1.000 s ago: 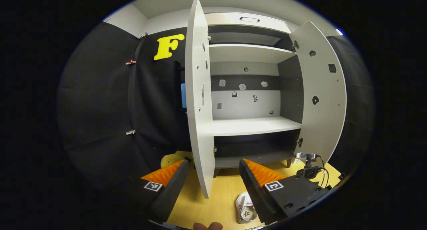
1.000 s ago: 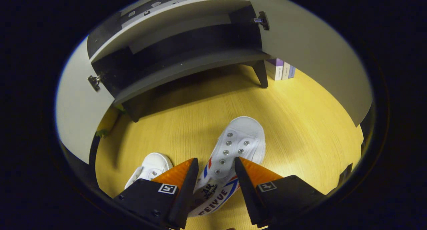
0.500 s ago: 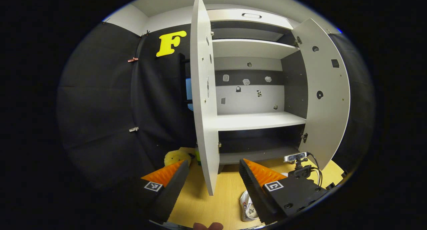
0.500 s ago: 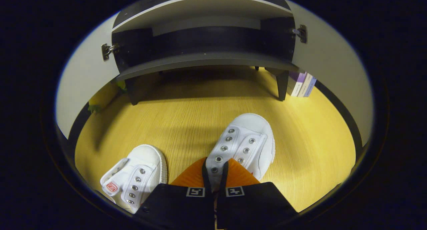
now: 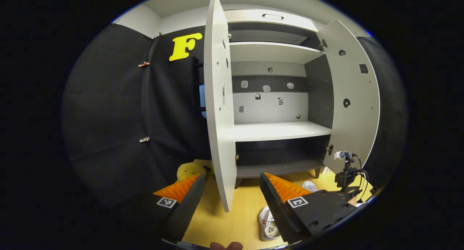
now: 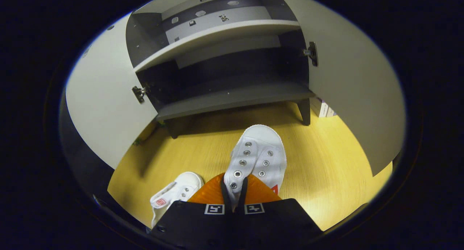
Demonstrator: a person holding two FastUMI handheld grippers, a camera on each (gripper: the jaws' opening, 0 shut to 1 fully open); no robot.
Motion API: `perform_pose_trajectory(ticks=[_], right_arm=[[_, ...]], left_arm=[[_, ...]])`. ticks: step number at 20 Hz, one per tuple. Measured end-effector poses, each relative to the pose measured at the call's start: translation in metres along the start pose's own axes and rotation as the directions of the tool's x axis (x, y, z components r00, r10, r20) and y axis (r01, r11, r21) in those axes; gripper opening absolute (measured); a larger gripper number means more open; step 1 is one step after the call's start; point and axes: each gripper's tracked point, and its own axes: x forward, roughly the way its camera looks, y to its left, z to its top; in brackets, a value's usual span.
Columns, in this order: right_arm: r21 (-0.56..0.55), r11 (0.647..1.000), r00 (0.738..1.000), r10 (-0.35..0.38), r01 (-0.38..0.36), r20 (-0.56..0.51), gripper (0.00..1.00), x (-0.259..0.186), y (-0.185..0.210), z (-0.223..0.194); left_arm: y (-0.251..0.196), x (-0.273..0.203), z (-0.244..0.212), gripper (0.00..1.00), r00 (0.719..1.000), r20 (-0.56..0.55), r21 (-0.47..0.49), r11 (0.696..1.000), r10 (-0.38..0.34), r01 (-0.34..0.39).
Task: Grab one shoe with the right hand and put it into the shoe cabinet, grab the other shoe with the left hand and put it into the shoe cabinet; then close the right door with the right hand and the left door with the left hand.
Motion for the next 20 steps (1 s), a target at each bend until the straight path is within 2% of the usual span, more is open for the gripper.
perform_pose_trajectory(ticks=[3, 7, 10, 12, 14, 16, 20], right_arm=[[-0.024, 0.999, 0.998, 0.028, -0.026, 0.058, 0.05, -0.029, 0.021, 0.053], [-0.039, 0.998, 0.986, 0.045, -0.039, 0.160, 0.05, -0.056, 0.050, 0.148], [-0.058, 0.998, 0.965, 0.038, -0.024, 0.259, 0.05, -0.063, 0.066, 0.225], [-0.080, 0.997, 0.957, 0.015, 0.009, 0.290, 0.05, -0.061, 0.065, 0.262], [-0.097, 0.995, 0.954, 0.004, 0.026, 0.299, 0.05, -0.050, 0.069, 0.295], [-0.137, 0.990, 0.963, 0.000, 0.039, 0.269, 0.05, -0.029, 0.068, 0.322], [-0.202, 0.977, 0.986, -0.041, 0.073, 0.161, 0.05, 0.036, 0.054, 0.363]], left_arm=[[-0.007, -0.001, 0.006, 0.95, 1.000, 0.011, -0.001, 1.000, -0.016, 0.016], [-0.019, 0.000, 0.016, 0.95, 0.998, 0.037, -0.027, 0.998, -0.049, 0.050], [-0.026, 0.002, 0.023, 0.95, 0.996, 0.056, -0.045, 0.996, -0.069, 0.072], [-0.031, 0.004, 0.030, 0.95, 0.994, 0.072, -0.062, 0.994, -0.085, 0.090], [-0.033, 0.005, 0.033, 0.94, 0.992, 0.084, -0.066, 0.993, -0.094, 0.100], [-0.034, 0.007, 0.034, 0.95, 0.991, 0.089, -0.068, 0.992, -0.100, 0.106], [-0.033, 0.011, 0.030, 0.95, 0.992, 0.078, -0.084, 0.991, -0.095, 0.101]])
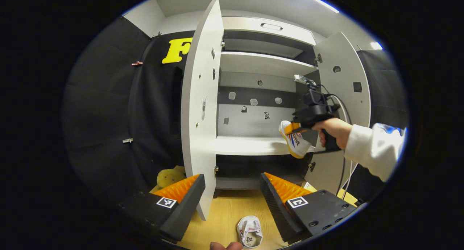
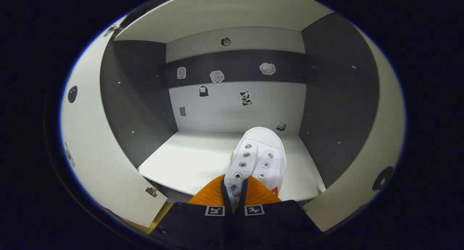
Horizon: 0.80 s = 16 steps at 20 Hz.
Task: Grab one shoe with the right hand and put it into the shoe cabinet, grab the other shoe with the left hand and put it into the shoe cabinet; then close the right door with the right hand and the left door with the left hand.
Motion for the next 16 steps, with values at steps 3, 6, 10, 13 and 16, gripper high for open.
perform_pose_trajectory(ticks=[3, 6, 10, 13, 16], right_arm=[[-0.064, 0.997, 0.994, -0.046, 0.040, -0.095, 0.05, 0.054, -0.024, 0.004], [-0.091, 0.994, 0.984, -0.072, 0.058, -0.160, 0.05, 0.093, -0.036, 0.005], [-0.178, 0.982, 0.963, -0.106, 0.062, -0.246, 0.10, 0.111, -0.039, -0.007], [-0.205, 0.973, 0.972, -0.140, 0.101, -0.186, 0.30, 0.103, -0.042, 0.009], [-0.147, 0.986, 0.991, -0.096, 0.081, -0.093, 0.55, 0.077, -0.029, 0.034]], left_arm=[[0.004, 0.000, -0.002, 0.95, 1.000, -0.006, 0.016, 1.000, 0.027, -0.027], [0.009, 0.000, -0.008, 0.95, 0.998, -0.024, 0.006, 0.998, 0.058, -0.058], [0.015, 0.000, -0.011, 0.95, 0.994, -0.031, 0.025, 0.994, 0.103, -0.102], [0.013, 0.002, -0.015, 0.95, 0.993, -0.043, 0.022, 0.994, 0.106, -0.105], [0.011, 0.003, -0.016, 0.95, 0.995, -0.040, -0.020, 0.996, 0.090, -0.091]])
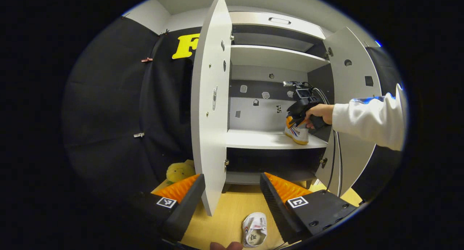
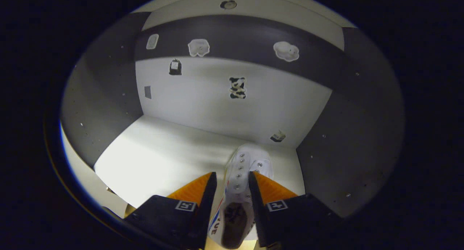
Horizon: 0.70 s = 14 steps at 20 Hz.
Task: Grab one shoe with the right hand and put it into the shoe cabinet, grab the other shoe with the left hand and put it into the shoe cabinet; then close the right door with the right hand and the left door with the left hand.
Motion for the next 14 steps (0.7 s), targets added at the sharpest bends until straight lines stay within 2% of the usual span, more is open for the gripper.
perform_pose_trajectory(ticks=[1, 2, 4, 8, 12, 14], right_arm=[[0.017, 1.000, 0.999, 0.014, -0.015, 0.044, 0.65, -0.015, 0.004, 0.006], [0.030, 0.999, 0.996, 0.024, -0.027, 0.086, 0.88, -0.030, 0.007, 0.011], [0.059, 0.997, 0.983, 0.029, -0.041, 0.182, 0.99, -0.066, 0.012, 0.013], [0.120, 0.991, 0.932, 0.011, -0.058, 0.363, 0.98, -0.145, 0.023, 0.001], [0.127, 0.991, 0.893, -0.018, -0.044, 0.449, 0.98, -0.223, 0.028, -0.041], [0.124, 0.991, 0.888, -0.020, -0.042, 0.459, 0.98, -0.254, 0.033, -0.070]], left_arm=[[0.000, 0.001, 0.000, 0.95, 1.000, 0.003, -0.004, 1.000, -0.004, 0.004], [0.000, 0.002, 0.000, 0.95, 1.000, 0.007, -0.005, 1.000, -0.010, 0.010], [0.000, 0.003, -0.001, 0.95, 1.000, 0.018, 0.005, 1.000, -0.022, 0.022], [-0.001, 0.004, -0.007, 0.95, 0.998, 0.035, 0.033, 0.998, -0.051, 0.050], [-0.003, 0.001, -0.027, 0.95, 0.996, 0.029, 0.045, 0.995, -0.085, 0.084], [-0.006, -0.001, -0.043, 0.95, 0.995, 0.013, 0.049, 0.994, -0.103, 0.102]])
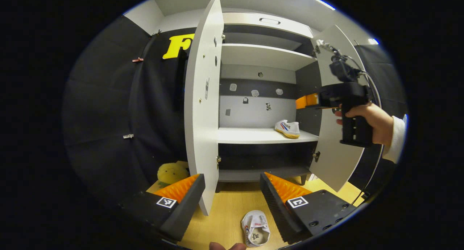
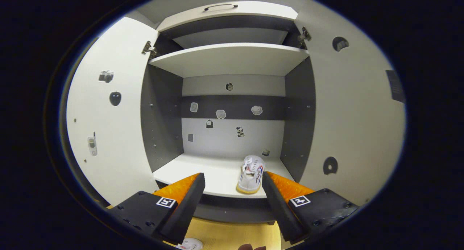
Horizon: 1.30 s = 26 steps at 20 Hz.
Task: Grab one shoe with the right hand and put it into the shoe cabinet, grab the other shoe with the left hand and put it into the shoe cabinet; then close the right door with the right hand and the left door with the left hand.
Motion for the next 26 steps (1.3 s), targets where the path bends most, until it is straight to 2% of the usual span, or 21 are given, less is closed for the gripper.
perform_pose_trajectory(ticks=[5, 10, 12, 15, 17, 21, 24, 26], right_arm=[[0.000, 1.000, 1.000, 0.019, -0.019, -0.020, 0.98, -0.083, 0.000, -0.028], [-0.002, 0.999, 0.999, 0.035, -0.035, -0.015, 0.98, -0.126, -0.006, -0.030], [0.004, 0.999, 0.999, 0.041, -0.041, -0.004, 0.98, -0.136, -0.009, -0.024], [0.010, 1.000, 0.999, 0.029, -0.030, 0.025, 0.98, -0.148, -0.020, -0.009], [0.001, 1.000, 0.999, 0.011, -0.011, 0.053, 0.98, -0.153, -0.030, 0.002], [0.006, 0.999, 0.997, -0.038, 0.038, 0.071, 0.98, -0.160, -0.052, 0.011], [-0.002, 0.996, 0.993, -0.090, 0.090, 0.071, 0.98, -0.162, -0.075, 0.013], [-0.006, 0.992, 0.990, -0.124, 0.124, 0.069, 0.98, -0.162, -0.087, 0.012]], left_arm=[[-0.018, -0.002, -0.068, 0.95, 0.996, -0.065, 0.011, 0.998, -0.067, 0.068], [-0.040, 0.002, -0.162, 0.93, 0.967, -0.210, 0.092, 0.982, -0.144, 0.166], [-0.044, 0.008, -0.196, 0.89, 0.949, -0.273, 0.096, 0.977, -0.159, 0.192], [-0.042, 0.021, -0.243, 0.73, 0.921, -0.364, 0.105, 0.976, -0.143, 0.193], [-0.044, 0.030, -0.268, 0.70, 0.901, -0.407, 0.101, 0.973, -0.151, 0.208], [-0.049, 0.055, -0.296, 0.67, 0.877, -0.451, 0.053, 0.976, -0.165, 0.211], [-0.051, 0.080, -0.300, 0.67, 0.886, -0.436, 0.044, 0.979, -0.160, 0.198], [-0.052, 0.093, -0.303, 0.63, 0.886, -0.437, 0.048, 0.980, -0.154, 0.194]])
